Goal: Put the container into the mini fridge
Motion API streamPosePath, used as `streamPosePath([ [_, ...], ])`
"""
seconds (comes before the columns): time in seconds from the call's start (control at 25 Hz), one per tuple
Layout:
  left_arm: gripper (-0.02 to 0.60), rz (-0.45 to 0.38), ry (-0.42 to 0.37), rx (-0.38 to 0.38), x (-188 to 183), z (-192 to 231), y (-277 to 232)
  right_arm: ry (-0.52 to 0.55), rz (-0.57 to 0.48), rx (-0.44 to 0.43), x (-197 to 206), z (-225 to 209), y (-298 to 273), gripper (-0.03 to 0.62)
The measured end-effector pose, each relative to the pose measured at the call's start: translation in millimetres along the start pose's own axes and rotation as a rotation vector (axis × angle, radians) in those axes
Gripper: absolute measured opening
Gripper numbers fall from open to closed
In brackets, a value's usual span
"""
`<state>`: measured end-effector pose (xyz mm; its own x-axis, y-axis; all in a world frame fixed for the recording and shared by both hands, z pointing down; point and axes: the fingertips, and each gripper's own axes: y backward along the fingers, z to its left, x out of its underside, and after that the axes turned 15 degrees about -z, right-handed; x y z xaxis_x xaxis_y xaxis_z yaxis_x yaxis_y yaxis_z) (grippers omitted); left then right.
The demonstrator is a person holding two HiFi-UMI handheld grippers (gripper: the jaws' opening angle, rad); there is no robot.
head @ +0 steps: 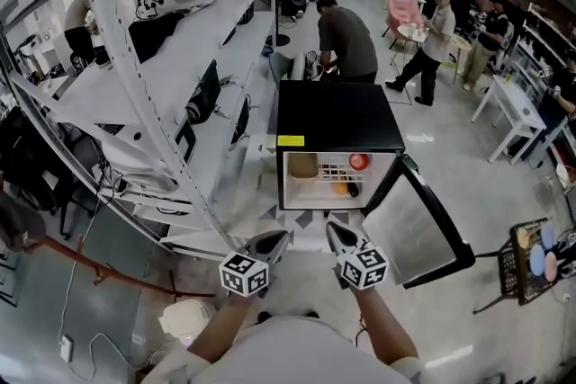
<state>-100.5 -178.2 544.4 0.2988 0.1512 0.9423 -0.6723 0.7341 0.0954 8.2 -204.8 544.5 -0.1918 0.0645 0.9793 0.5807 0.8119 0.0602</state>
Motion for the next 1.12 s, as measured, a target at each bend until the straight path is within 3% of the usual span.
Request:
streamPosePath([
  [0.44,0.003,0.006,0.017,-0.004,5,11,12,-0.017,-0.009,-0.015,3,23,-1,0.006],
  [1.12,0.003,-0.027,0.006,0.013,-5,19,-1,0.025,-0.007,-0.011,-2,16,-12,0.006],
])
